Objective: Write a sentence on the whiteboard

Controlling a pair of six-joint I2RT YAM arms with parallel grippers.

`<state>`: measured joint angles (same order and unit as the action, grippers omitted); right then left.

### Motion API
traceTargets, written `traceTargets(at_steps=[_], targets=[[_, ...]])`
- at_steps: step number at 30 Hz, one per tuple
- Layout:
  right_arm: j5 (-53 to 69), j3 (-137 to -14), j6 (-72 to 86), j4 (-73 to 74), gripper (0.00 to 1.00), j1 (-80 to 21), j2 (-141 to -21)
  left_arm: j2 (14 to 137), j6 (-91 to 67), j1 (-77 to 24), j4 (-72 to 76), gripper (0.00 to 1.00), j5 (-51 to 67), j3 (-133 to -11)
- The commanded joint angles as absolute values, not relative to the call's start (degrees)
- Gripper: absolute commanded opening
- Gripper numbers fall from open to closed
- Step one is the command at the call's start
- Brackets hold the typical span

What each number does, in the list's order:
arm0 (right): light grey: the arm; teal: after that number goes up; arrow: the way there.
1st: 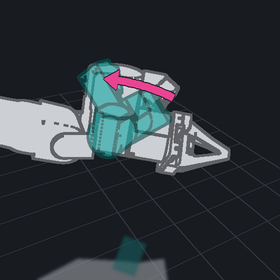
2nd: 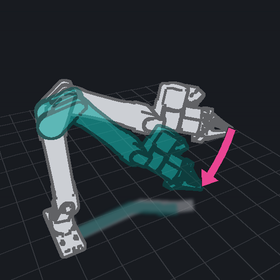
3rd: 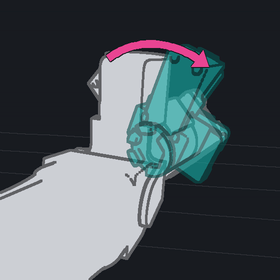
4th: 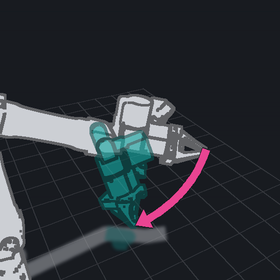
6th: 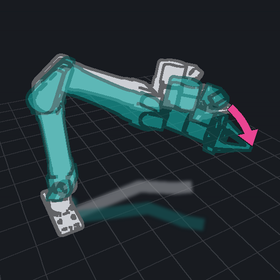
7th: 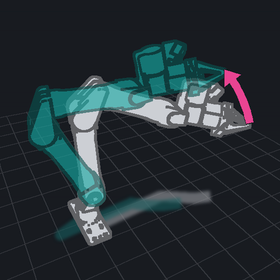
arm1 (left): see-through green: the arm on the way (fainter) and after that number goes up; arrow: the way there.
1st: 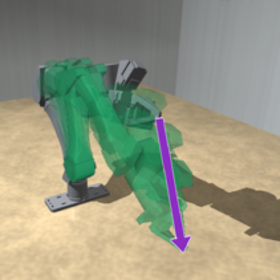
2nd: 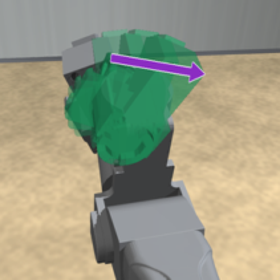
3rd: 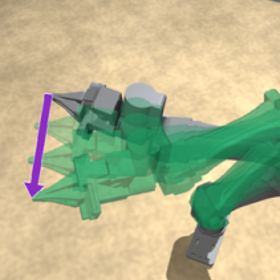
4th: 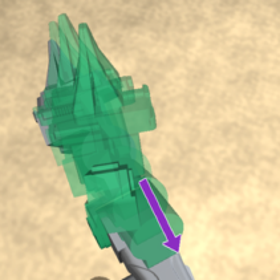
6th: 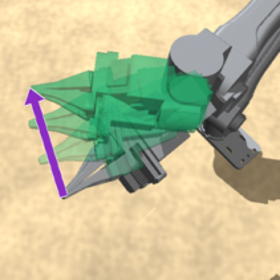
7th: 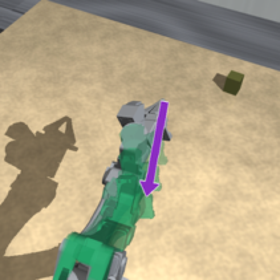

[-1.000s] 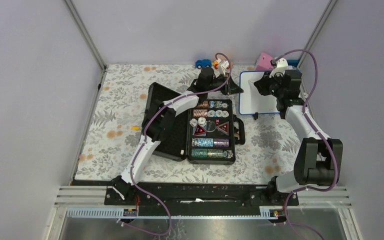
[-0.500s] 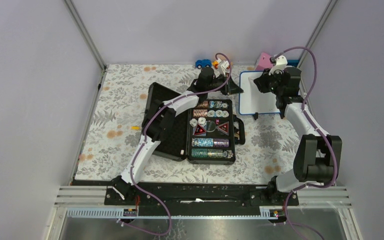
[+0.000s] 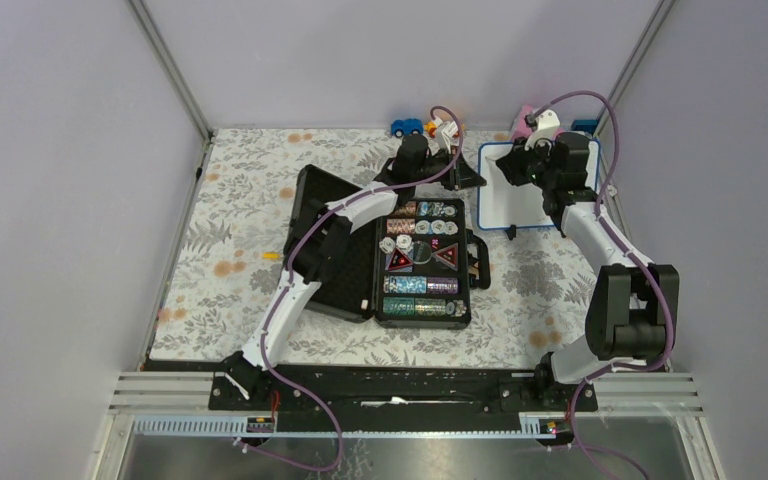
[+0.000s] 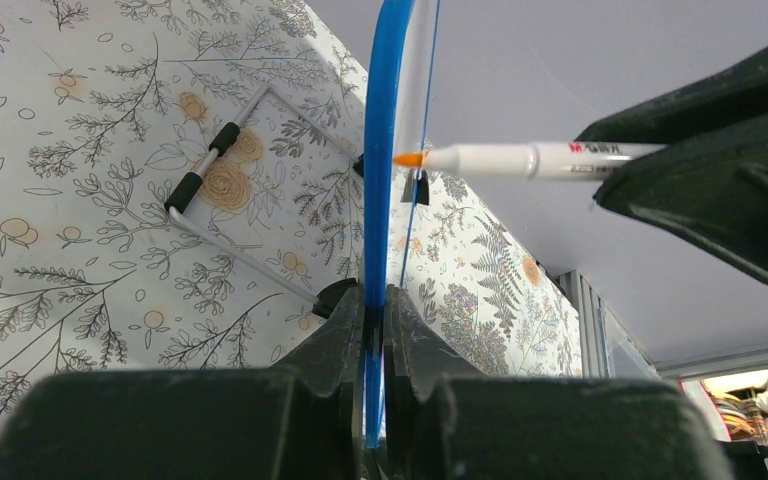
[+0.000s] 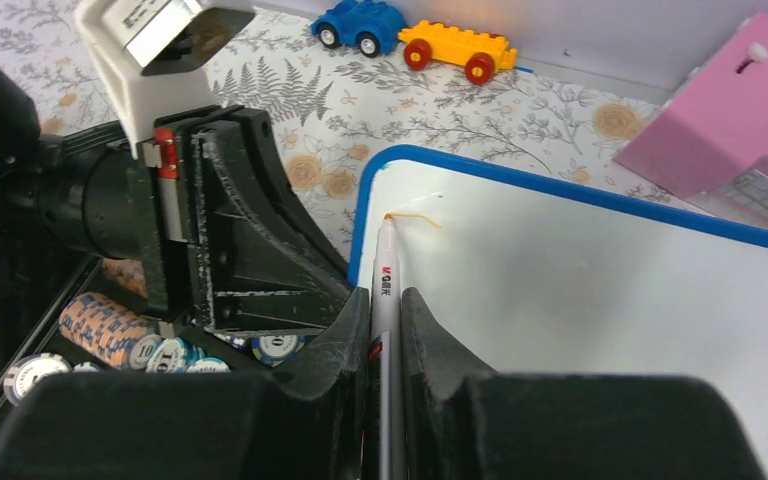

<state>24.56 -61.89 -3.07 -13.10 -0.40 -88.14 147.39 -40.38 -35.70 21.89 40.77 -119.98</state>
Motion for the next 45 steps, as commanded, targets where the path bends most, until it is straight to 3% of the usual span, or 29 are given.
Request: traceTargets(at_steps=[1,23,45], targets=[[23.7,-63.1,-6.0,-12.7,0.0,-1.6,-87.8,147.7,-40.3,-35.9,23.5,0.0,41.5,-121.0],[19.8,-56.8,-11.1,-10.4,0.0,-0.4,-83.2,147.5,-40.2,-35.9,23.4,0.0,41.5,-120.5],[26.7,-57.6,-7.7,-10.0,0.0,-0.4,-82.6,147.6,-40.1,-35.8,23.3,0.0,41.6,-120.3]])
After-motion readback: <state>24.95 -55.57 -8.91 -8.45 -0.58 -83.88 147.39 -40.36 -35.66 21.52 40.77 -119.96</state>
